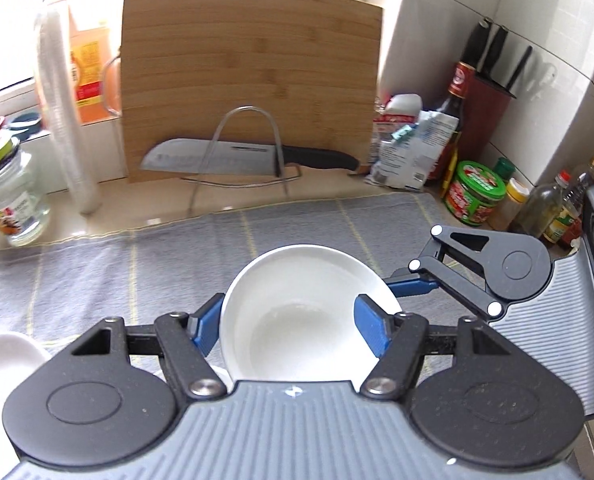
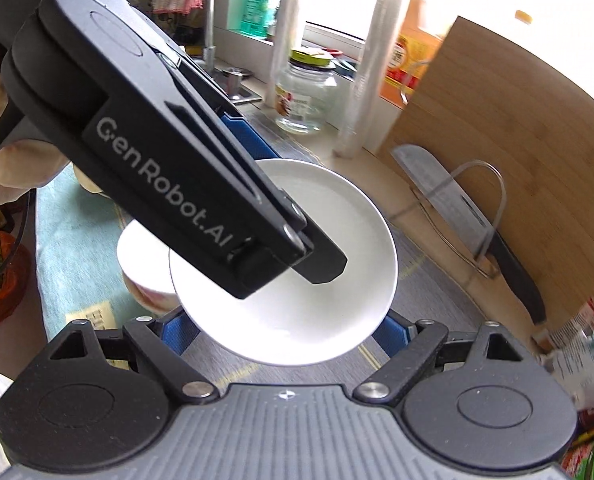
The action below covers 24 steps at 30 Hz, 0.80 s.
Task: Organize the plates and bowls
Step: 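Lift and carry the held bowl with the left tool toward the bowl stack, then carry the held pink-flowered bowl with the left tool over the nested bowls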
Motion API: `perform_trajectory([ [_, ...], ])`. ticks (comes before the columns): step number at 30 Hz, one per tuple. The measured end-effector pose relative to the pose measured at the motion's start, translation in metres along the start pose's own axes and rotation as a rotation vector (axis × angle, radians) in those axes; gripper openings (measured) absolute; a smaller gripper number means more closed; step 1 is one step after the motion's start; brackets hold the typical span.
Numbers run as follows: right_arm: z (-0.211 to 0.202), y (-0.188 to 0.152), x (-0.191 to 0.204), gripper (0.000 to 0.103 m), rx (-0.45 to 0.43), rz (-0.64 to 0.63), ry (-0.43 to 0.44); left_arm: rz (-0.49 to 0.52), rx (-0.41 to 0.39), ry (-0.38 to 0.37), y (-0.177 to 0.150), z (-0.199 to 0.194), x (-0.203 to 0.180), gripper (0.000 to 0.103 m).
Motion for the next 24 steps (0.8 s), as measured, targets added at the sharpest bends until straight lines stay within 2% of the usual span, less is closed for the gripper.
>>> perform_trajectory([
  [12,0.029,0.041,0.042,0.092,-0.003,-0.077,0.07,-0.083,-0.02,0.065,-0.021,-0.026,0.053,0.068],
  [24,0.05,0.035,0.06,0.092,0.042,-0.093,0.111,-0.15,0.011,0.056,-0.043,-0.016,0.072,0.068],
])
Point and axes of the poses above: each gripper's, at about its wrist camera, not at the fingertips, and z roughly the way its jaws point, x to its left, y to its top, the point moved 4 cm from there along z, roughly the way its jaws point
